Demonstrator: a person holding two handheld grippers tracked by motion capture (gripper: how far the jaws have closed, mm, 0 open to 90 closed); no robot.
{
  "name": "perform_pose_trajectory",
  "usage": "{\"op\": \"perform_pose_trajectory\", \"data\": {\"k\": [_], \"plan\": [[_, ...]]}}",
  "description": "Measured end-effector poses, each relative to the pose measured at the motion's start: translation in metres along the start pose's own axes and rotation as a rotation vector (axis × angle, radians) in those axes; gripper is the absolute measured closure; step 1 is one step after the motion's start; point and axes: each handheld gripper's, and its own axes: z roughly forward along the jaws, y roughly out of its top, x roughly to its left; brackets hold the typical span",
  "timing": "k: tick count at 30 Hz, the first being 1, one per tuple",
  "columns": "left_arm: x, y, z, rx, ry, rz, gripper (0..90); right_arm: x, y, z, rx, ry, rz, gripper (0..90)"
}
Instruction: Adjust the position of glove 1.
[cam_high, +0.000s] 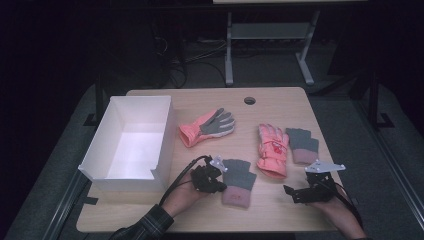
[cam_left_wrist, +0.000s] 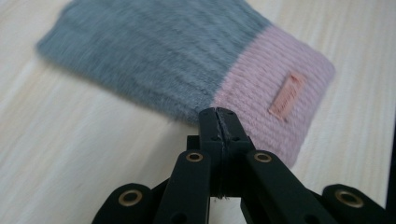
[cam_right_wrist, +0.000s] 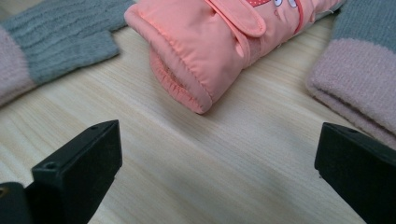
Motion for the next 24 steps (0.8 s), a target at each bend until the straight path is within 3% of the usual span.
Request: {"op": "perform_pose_trajectory", "data": {"k": [12, 19, 24], "plan": [[-0.029, 0.019, 0.022, -0.015, -0.075, 0.099, 89.5, 0.001, 0.000, 0.001, 0.005, 0.004, -0.001, 0.6], [-0.038, 0.029, 0.032, -0.025, -0.092, 0.134, 89.5, 0.001, 0.000, 0.001, 0.012, 0.010, 0.004, 0.5], [-0.037, 0.027, 0.029, -0.029, -0.089, 0.132, 89.3, 0.000, 0.002, -0.002, 0.005, 0.016, 0.006, 0.5]]}}
